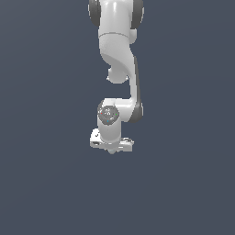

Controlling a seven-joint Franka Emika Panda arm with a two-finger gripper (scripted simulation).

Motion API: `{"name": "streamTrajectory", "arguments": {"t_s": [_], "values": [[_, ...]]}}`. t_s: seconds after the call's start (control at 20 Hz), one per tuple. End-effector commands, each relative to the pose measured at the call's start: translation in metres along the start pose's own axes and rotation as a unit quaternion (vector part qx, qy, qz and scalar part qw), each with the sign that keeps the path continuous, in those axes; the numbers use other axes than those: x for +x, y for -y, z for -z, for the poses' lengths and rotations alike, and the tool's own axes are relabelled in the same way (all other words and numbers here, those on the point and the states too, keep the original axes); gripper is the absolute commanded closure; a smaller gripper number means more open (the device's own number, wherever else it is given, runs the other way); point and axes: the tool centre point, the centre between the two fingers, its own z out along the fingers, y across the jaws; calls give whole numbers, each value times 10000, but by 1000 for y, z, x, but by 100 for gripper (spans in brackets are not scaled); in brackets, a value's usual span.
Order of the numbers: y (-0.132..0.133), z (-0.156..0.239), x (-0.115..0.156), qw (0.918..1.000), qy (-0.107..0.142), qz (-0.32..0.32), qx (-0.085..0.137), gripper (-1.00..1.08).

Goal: Pick up the object and move it to a goal position.

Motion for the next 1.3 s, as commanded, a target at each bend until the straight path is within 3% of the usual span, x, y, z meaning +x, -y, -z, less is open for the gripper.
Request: {"name": "streamTrajectory", "arguments": {"t_s": [0.0,0.7,1.25], "values": [[0,0,0,10000,-4,0,0,108],[-1,7,-3,10000,-4,0,0,108],[-6,61,-24,10000,-4,0,3,108]]}}
